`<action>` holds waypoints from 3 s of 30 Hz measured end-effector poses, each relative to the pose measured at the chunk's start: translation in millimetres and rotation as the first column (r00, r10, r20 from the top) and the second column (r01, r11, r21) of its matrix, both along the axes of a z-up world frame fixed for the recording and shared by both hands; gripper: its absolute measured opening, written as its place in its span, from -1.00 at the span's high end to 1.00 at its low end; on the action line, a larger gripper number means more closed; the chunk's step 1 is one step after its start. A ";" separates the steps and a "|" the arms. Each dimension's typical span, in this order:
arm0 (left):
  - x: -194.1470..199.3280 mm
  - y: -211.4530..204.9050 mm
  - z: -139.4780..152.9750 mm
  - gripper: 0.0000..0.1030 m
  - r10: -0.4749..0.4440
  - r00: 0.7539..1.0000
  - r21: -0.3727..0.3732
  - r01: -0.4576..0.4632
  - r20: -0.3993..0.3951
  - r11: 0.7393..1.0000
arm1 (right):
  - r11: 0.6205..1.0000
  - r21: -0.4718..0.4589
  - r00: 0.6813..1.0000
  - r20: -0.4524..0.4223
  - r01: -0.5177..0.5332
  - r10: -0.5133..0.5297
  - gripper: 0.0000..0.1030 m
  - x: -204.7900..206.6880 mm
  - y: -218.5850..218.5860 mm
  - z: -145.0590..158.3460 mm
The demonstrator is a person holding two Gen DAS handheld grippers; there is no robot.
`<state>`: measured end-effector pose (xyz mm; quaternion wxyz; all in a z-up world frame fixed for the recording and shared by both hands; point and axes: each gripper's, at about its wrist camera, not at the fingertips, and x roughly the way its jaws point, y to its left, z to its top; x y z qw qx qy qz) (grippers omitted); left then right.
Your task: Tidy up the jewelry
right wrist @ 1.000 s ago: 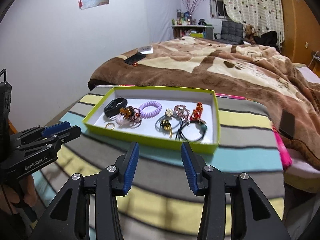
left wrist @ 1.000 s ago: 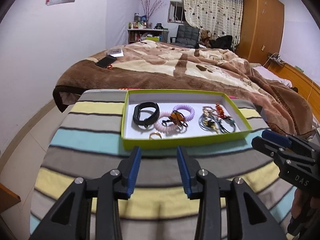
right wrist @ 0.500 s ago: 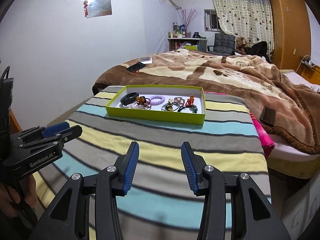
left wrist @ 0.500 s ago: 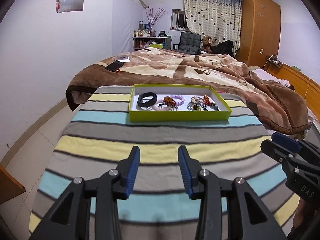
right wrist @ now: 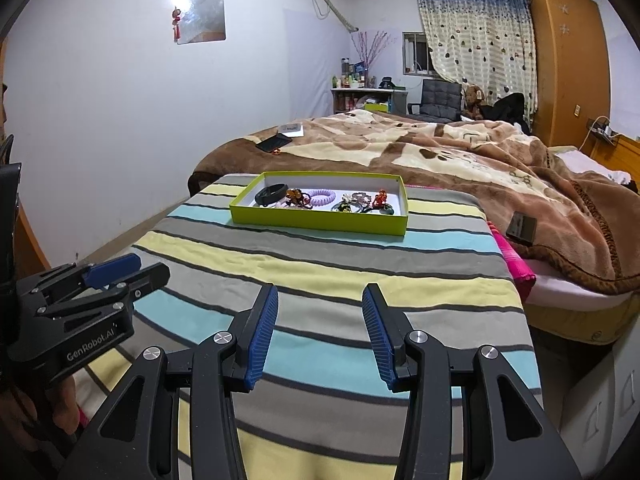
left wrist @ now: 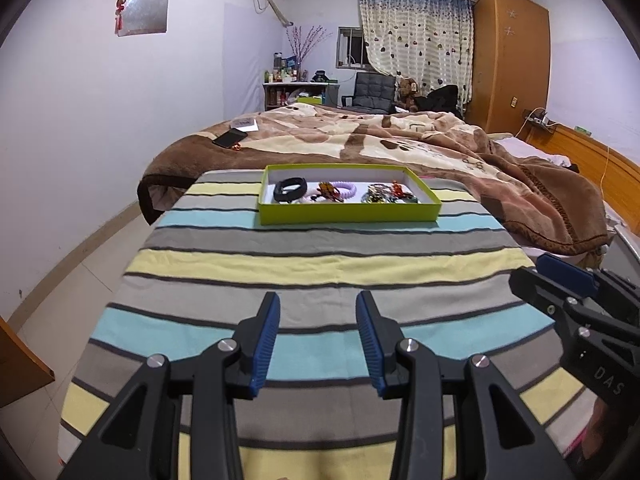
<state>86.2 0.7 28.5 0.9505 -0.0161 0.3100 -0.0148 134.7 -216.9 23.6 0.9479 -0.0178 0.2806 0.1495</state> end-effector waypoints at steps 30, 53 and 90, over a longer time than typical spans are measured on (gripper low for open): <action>-12.6 -4.4 -5.8 0.20 0.000 1.000 -0.014 0.000 0.010 1.000 | 1.000 -0.013 1.000 0.018 -0.006 0.007 0.12 -17.0 4.9 -5.4; -13.6 -5.6 -5.6 0.20 0.000 1.000 -0.010 0.000 0.017 1.000 | 1.000 -0.010 1.000 0.013 -0.005 0.005 0.12 -16.7 4.8 -6.1; -17.4 -14.6 -8.1 0.20 -0.008 1.000 -0.020 0.008 0.007 1.000 | 1.000 -0.003 1.000 0.009 -0.005 0.005 0.12 -19.0 7.3 -7.2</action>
